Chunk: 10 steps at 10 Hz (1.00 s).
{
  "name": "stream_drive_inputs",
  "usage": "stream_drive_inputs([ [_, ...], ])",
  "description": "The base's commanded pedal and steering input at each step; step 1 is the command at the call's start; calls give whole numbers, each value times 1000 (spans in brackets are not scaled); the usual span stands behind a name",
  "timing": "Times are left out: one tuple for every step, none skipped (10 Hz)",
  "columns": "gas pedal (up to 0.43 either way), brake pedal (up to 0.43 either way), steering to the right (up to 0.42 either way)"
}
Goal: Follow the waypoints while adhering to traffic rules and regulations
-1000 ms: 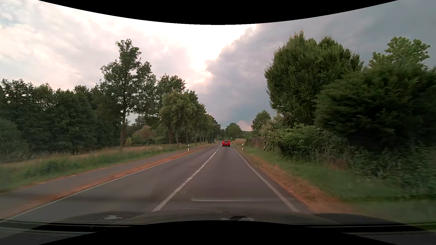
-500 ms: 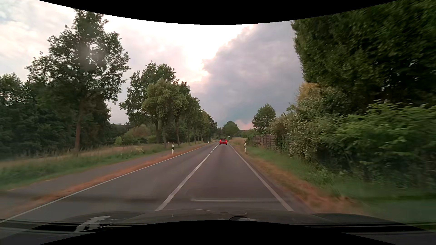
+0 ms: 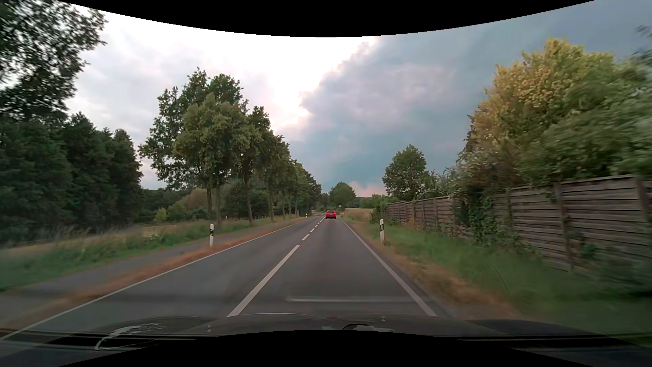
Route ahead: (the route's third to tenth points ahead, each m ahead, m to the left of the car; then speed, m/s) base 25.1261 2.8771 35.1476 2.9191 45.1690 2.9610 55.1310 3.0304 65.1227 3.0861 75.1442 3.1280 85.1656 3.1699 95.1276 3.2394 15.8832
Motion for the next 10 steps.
stream_drive_inputs([
  [398, 0, -6],
  [350, 0, -6],
  [240, 0, -5],
  [197, 0, -5],
  [67, 0, -5],
  [0, 0, -3],
  [0, 0, -2],
  [0, 0, -2],
  [0, 0, -2],
  [0, 0, -2],
])
